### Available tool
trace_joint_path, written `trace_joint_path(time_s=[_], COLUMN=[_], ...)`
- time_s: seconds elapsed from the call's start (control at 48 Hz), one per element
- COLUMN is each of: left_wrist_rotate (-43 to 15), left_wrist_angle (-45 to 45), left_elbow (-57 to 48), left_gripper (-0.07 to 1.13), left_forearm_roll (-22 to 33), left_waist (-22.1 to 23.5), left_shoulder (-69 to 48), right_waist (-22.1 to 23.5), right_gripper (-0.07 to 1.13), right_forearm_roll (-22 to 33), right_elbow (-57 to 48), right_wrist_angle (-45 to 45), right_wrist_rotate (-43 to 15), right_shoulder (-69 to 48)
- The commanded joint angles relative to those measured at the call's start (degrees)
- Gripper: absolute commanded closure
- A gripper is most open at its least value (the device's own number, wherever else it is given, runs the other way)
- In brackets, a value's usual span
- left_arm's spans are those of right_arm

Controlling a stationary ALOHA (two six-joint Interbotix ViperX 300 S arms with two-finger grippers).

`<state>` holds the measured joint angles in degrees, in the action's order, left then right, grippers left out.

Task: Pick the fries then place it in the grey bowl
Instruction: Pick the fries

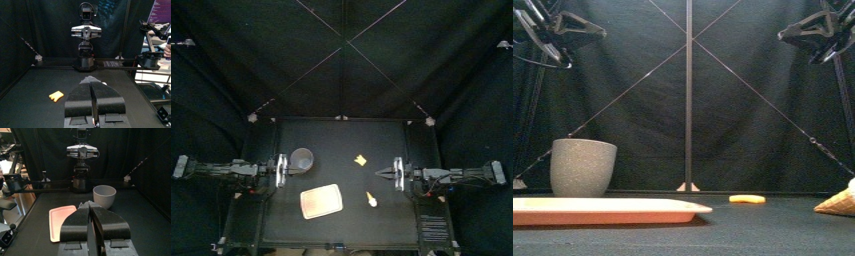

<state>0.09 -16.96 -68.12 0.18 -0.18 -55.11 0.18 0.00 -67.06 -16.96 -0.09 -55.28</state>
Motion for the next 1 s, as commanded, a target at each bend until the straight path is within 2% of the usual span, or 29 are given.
trace_joint_path(time_s=[0.021, 0.292, 0.354, 0.458, 0.646, 0.75, 0.833, 1.0], left_wrist_rotate=[-0.26, -0.26, -0.26, -0.26, -0.18, -0.26, -0.26, -0.26], left_wrist_angle=[-0.26, -0.62, -0.97, -1.58, -3.08, -3.52, -3.52, -3.60], left_elbow=[1.76, 2.37, 2.37, 2.37, 2.46, 2.46, 2.29, 2.29], left_gripper=[1.09, 1.07, 1.07, 1.07, 1.07, 1.07, 1.07, 1.07], left_forearm_roll=[-0.26, -0.79, -0.79, -0.79, -0.79, -0.79, -0.88, -1.85], left_waist=[-1.85, -4.31, -4.31, -4.31, -4.22, -4.13, -4.13, -4.31], left_shoulder=[0.35, 0.53, 0.53, 0.53, 0.53, 0.53, 0.53, 0.53], right_waist=[3.16, 17.58, 20.65, 24.87, 27.60, 27.69, 27.69, 28.30], right_gripper=[1.00, 0.97, 0.93, 0.74, 0.26, 0.09, 0.06, 0.06], right_forearm_roll=[-1.32, -12.22, -13.71, -14.15, -14.77, -14.77, -14.85, -14.50], right_elbow=[0.62, 4.04, 5.45, 7.91, 11.78, 13.27, 14.77, 19.69], right_wrist_angle=[0.18, 5.19, 8.26, 13.62, 18.90, 20.13, 21.01, 29.44], right_wrist_rotate=[-0.79, -2.64, -2.55, -2.55, -2.64, -2.64, -2.64, -2.55], right_shoulder=[2.20, 12.48, 14.85, 18.81, 24.43, 27.25, 29.71, 35.95])
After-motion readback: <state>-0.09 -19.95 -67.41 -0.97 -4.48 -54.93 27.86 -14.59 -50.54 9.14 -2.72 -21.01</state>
